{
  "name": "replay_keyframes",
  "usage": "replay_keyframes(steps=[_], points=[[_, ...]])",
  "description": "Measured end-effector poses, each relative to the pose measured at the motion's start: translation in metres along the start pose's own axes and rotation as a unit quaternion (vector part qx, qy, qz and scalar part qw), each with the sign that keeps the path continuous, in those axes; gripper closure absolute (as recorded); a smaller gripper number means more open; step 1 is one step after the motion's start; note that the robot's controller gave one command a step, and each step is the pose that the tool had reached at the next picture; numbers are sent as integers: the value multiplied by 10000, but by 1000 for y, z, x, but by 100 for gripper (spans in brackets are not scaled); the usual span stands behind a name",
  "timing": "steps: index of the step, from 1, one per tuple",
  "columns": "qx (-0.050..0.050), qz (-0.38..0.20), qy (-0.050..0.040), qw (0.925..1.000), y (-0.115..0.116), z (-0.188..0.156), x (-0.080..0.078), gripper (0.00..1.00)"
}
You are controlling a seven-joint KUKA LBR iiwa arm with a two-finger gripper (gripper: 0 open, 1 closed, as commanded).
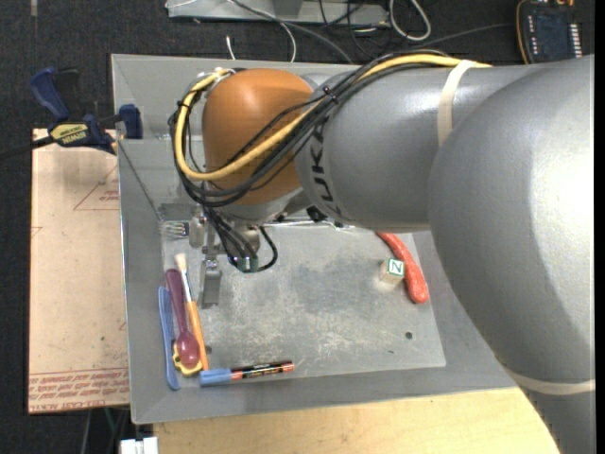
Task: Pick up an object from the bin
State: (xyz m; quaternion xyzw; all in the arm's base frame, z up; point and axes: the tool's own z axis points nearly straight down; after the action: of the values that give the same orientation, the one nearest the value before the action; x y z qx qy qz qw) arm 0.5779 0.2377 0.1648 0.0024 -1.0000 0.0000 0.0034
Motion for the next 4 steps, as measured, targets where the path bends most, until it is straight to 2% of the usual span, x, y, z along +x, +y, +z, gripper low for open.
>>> replay_keyframes(steps=[1, 2, 3, 4], points=[[-6, 23, -37, 10000, -1, -5, -2, 0], [3, -2723, -10, 9622, 16, 95, 18, 0], [-11, -2174, -82, 9761, 14, 35, 13, 0], [-6, -4837, -8, 8752, 11, 65, 9, 0]])
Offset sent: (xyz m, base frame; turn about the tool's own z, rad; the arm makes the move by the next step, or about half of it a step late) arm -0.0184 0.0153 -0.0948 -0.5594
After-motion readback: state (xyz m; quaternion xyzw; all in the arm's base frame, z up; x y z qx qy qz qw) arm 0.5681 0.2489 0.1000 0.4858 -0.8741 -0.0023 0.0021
